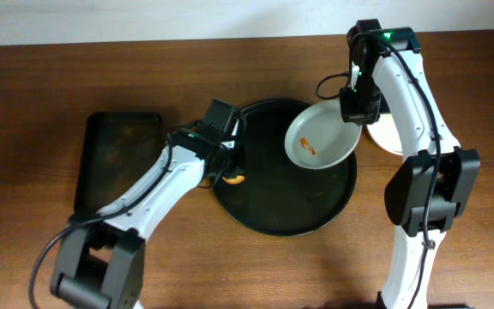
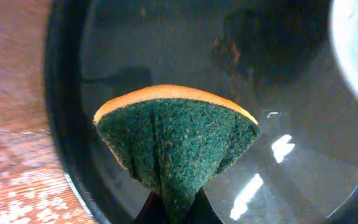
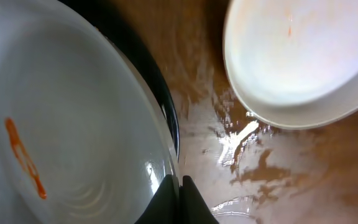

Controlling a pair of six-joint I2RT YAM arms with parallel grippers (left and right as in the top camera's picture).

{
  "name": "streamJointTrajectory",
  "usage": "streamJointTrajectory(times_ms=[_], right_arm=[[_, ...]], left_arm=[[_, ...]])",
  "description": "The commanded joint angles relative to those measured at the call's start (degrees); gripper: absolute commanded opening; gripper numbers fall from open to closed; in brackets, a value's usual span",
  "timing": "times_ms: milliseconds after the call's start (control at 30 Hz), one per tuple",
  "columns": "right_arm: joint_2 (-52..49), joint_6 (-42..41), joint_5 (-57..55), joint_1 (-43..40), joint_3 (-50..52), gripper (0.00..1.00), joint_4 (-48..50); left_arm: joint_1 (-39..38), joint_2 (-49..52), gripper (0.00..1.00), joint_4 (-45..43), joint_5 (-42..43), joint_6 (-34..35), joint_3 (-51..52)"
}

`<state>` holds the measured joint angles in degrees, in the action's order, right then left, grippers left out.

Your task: Clean dirty plates on tray and stack at the side

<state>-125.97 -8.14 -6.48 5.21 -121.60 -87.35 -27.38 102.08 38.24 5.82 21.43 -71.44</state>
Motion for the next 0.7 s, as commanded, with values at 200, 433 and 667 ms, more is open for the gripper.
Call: streamJointTrajectory(times_ms=[200,433,667], right_arm=[[1.9,-3.3,5.2,4.3,-0.7,0.04,-1.1],[1.9,-6.3,4.3,7.6,-0.4,0.04,1.3],[1.9,-6.3,4.3,8.7,-0.4,0.04,2.8]], left_arm=[[15.3,-3.1,0.0,14.1,0.4,-11.5,-7.6],[26.1,-0.6,0.0,17.4,-0.3,-18.5,-5.4],[31.2,4.7,0.0,11.0,-5.9,-18.4,-3.3]])
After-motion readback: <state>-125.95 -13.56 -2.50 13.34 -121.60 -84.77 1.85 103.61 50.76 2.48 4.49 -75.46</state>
